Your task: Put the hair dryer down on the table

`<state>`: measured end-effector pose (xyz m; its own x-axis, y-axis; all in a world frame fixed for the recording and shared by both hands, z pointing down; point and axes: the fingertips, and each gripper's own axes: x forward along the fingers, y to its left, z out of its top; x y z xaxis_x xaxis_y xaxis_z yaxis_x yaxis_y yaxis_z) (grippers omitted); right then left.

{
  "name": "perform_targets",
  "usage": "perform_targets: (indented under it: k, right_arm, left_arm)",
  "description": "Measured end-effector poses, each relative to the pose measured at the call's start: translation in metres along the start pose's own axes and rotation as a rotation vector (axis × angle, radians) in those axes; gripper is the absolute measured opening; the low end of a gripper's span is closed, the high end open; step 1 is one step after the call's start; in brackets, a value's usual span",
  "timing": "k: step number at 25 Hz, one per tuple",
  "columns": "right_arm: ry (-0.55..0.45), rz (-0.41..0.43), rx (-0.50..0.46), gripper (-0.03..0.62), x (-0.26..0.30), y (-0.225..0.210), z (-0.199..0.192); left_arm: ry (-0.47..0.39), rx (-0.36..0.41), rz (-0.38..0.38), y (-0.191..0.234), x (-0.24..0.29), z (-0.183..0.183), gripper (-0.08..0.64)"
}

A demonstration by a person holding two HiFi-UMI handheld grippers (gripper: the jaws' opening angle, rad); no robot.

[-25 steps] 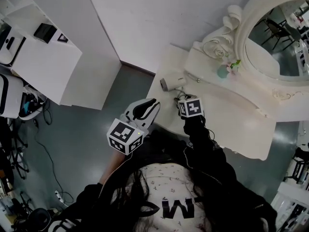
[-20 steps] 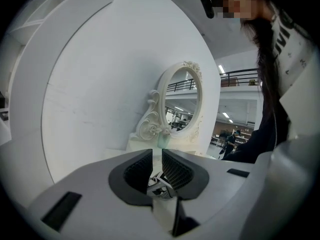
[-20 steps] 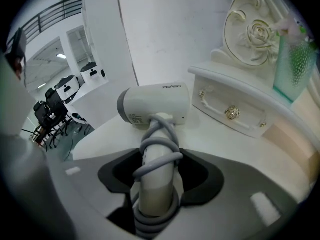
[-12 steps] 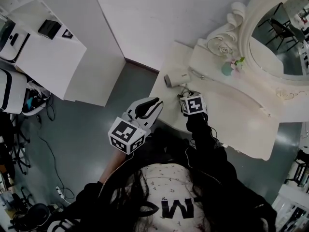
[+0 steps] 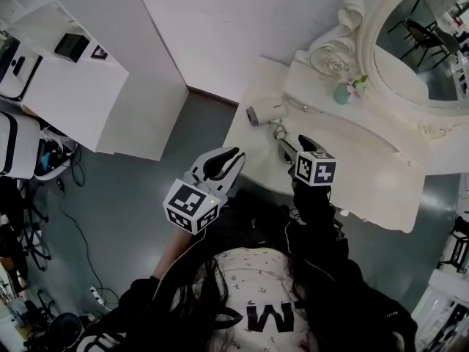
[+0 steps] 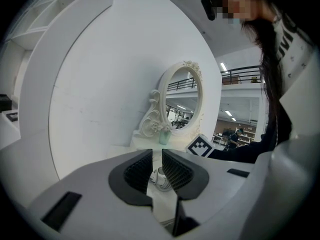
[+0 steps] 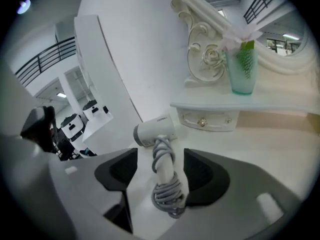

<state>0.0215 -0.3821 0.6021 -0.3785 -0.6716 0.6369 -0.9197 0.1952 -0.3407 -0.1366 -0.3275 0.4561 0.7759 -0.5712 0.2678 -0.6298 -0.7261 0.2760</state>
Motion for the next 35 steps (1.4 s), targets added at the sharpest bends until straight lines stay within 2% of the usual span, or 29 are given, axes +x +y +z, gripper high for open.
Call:
perform_targets:
  k: [8, 17, 20, 25, 28, 30, 35]
  right_arm:
    - [-0.17, 0.077, 0.032, 0.295, -0.071, 0.033, 0.017]
    - [-0.227, 0.08, 0.001, 0.29, -0.111, 0.039, 0.025]
    - [-0.256, 0.094, -0.01, 0.246, -0.128, 0.039, 0.029]
    - [-0.306, 0.124, -0.018, 0.115, -0.158, 0.039, 0.032]
    - [-0.317, 0.164, -0.019, 0.101, -0.176, 0.042, 0.024]
    - [-0.323, 0.184, -0.029, 0.06, -0.191, 0.043, 0.016]
    - [-0.331, 0.242, -0.054, 0.051, -0.227, 0.048, -0.008]
  left_arm:
    - [0.01, 0.022, -0.09, -0.027, 0.019, -0.003, 0.058]
    - [-0.006, 0.031, -0.15, -0.057, 0.037, 0.001, 0.058]
    - [-0.013, 0.039, -0.16, -0.071, 0.04, 0.004, 0.058]
    - [-0.038, 0.058, -0.159, -0.097, 0.039, 0.012, 0.058]
    - [-0.045, 0.064, -0.146, -0.116, 0.036, 0.009, 0.058]
    - [-0.048, 0.07, -0.138, -0.132, 0.035, 0.006, 0.058]
    - [-0.05, 0.086, -0.111, -0.173, 0.023, -0.001, 0.058]
